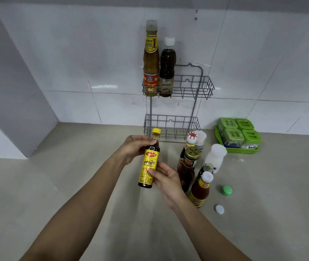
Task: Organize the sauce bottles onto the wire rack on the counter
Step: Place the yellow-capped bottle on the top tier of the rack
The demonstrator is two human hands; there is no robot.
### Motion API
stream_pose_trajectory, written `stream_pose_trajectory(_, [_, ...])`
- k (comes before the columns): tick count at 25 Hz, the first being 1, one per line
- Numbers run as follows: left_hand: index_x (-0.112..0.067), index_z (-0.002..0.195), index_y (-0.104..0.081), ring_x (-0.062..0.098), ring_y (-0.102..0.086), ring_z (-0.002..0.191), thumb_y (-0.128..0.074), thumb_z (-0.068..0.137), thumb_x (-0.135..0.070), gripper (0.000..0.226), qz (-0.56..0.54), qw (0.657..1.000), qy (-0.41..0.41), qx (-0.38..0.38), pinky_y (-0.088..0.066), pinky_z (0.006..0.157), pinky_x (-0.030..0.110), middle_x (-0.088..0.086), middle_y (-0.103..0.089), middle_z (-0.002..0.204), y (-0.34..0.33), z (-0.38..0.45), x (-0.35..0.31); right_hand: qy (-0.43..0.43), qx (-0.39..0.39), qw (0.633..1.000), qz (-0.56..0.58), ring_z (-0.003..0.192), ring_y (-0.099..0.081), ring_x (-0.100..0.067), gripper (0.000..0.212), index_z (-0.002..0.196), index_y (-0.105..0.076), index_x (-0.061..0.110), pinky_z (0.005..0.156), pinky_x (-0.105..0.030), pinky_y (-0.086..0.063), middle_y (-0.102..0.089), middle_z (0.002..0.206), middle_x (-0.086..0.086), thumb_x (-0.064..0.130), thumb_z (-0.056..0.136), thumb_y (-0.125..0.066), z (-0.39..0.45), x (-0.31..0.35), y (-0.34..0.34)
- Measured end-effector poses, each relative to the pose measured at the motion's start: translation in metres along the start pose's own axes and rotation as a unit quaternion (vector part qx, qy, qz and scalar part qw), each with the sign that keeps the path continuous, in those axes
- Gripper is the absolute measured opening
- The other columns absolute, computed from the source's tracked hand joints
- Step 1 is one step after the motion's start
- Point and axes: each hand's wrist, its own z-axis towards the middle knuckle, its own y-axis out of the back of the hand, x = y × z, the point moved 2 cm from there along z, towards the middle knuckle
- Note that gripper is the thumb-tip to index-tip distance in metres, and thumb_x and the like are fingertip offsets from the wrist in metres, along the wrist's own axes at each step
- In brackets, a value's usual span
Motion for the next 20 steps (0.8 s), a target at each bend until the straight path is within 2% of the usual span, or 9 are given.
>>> stream_pose_trajectory(4, [0.001, 0.107, -0.071, 0.017, -0.071, 0.078, -0.077, 0.078, -0.010, 0.031, 0.013, 0.997, -0.077, -0.025, -0.055, 0.072, 0.026, 0.011, -0.074, 0.090, -0.007, -0.012, -0.044, 0.053, 0.008, 0.997, -0.057, 0.087, -0.071, -0.016, 0.028, 0.105, -0.067, 0.010, 0.079, -0.026, -0.058, -0.073, 0.097, -0.006, 0.000, 0.079, -0.073, -0.004, 0.046, -0.019])
stream_pose_trajectory(6, [-0.002, 0.106, -0.072, 0.016, -0.071, 0.082, -0.078, 0.077, -0.012, 0.031, 0.027, 0.992, -0.122, -0.032, -0.056, 0.077, 0.027, 0.009, -0.075, 0.092, -0.016, -0.018, -0.068, 0.091, 0.015, 0.991, -0.093, 0.083, -0.071, -0.013, 0.024, 0.098, -0.069, 0.013, 0.075, -0.023, -0.058, -0.074, 0.093, -0.005, 0.001, 0.078, -0.075, -0.003, 0.074, -0.024])
stream_pose_trajectory(9, [-0.005, 0.112, -0.070, 0.017, -0.071, 0.091, -0.076, 0.081, -0.014, 0.033, 0.039, 0.976, -0.209, -0.036, -0.054, 0.083, 0.029, 0.010, -0.074, 0.103, -0.030, -0.024, -0.107, 0.155, 0.028, 0.977, -0.141, 0.086, -0.070, -0.013, 0.028, 0.101, -0.068, 0.010, 0.076, -0.023, -0.058, -0.074, 0.095, -0.005, 0.000, 0.076, -0.076, 0.003, 0.123, -0.027])
stream_pose_trajectory(13, [-0.014, 0.126, -0.062, 0.005, -0.065, 0.103, -0.064, 0.092, -0.022, 0.035, 0.085, 0.955, -0.279, -0.061, -0.050, 0.085, 0.014, -0.003, -0.068, 0.114, -0.039, -0.019, -0.142, 0.233, 0.022, 0.954, -0.187, 0.091, -0.071, -0.014, 0.033, 0.110, -0.066, 0.004, 0.081, -0.024, -0.055, -0.074, 0.100, -0.007, 0.002, 0.078, -0.075, 0.019, 0.190, -0.025])
stream_pose_trajectory(14, [-0.015, 0.132, -0.057, 0.006, -0.061, 0.108, -0.062, 0.094, -0.022, 0.039, 0.120, 0.947, -0.288, -0.078, -0.046, 0.086, 0.013, -0.004, -0.064, 0.119, -0.038, -0.015, -0.146, 0.244, 0.021, 0.950, -0.192, 0.095, -0.071, -0.015, 0.033, 0.110, -0.066, 0.006, 0.083, -0.025, -0.055, -0.074, 0.103, -0.006, 0.004, 0.079, -0.075, 0.024, 0.206, -0.024])
stream_pose_trajectory(16, [-0.016, 0.144, -0.043, 0.013, -0.049, 0.125, -0.060, 0.095, -0.025, 0.052, 0.253, 0.913, -0.294, -0.124, -0.038, 0.096, 0.020, 0.001, -0.052, 0.137, -0.031, 0.003, -0.145, 0.277, 0.019, 0.936, -0.216, 0.099, -0.070, -0.016, 0.034, 0.111, -0.066, 0.008, 0.086, -0.028, -0.055, -0.074, 0.106, -0.006, 0.006, 0.078, -0.076, 0.039, 0.237, -0.023])
stream_pose_trajectory(18, [-0.015, 0.153, -0.022, 0.021, -0.028, 0.144, -0.059, 0.095, -0.032, 0.071, 0.405, 0.865, -0.253, -0.157, -0.029, 0.111, 0.030, 0.005, -0.026, 0.159, -0.019, 0.025, -0.135, 0.316, -0.004, 0.916, -0.248, 0.101, -0.069, -0.019, 0.038, 0.112, -0.065, 0.007, 0.090, -0.034, -0.055, -0.073, 0.107, -0.008, 0.007, 0.076, -0.078, 0.059, 0.264, -0.022])
stream_pose_trajectory(20, [-0.011, 0.156, 0.000, 0.024, -0.002, 0.152, -0.057, 0.094, -0.039, 0.089, 0.509, 0.825, -0.195, -0.148, -0.014, 0.122, 0.038, 0.009, 0.001, 0.165, -0.011, 0.044, -0.116, 0.354, -0.038, 0.892, -0.280, 0.100, -0.069, -0.019, 0.039, 0.112, -0.064, 0.007, 0.092, -0.039, -0.055, -0.072, 0.107, -0.007, 0.009, 0.076, -0.079, 0.080, 0.280, -0.020])
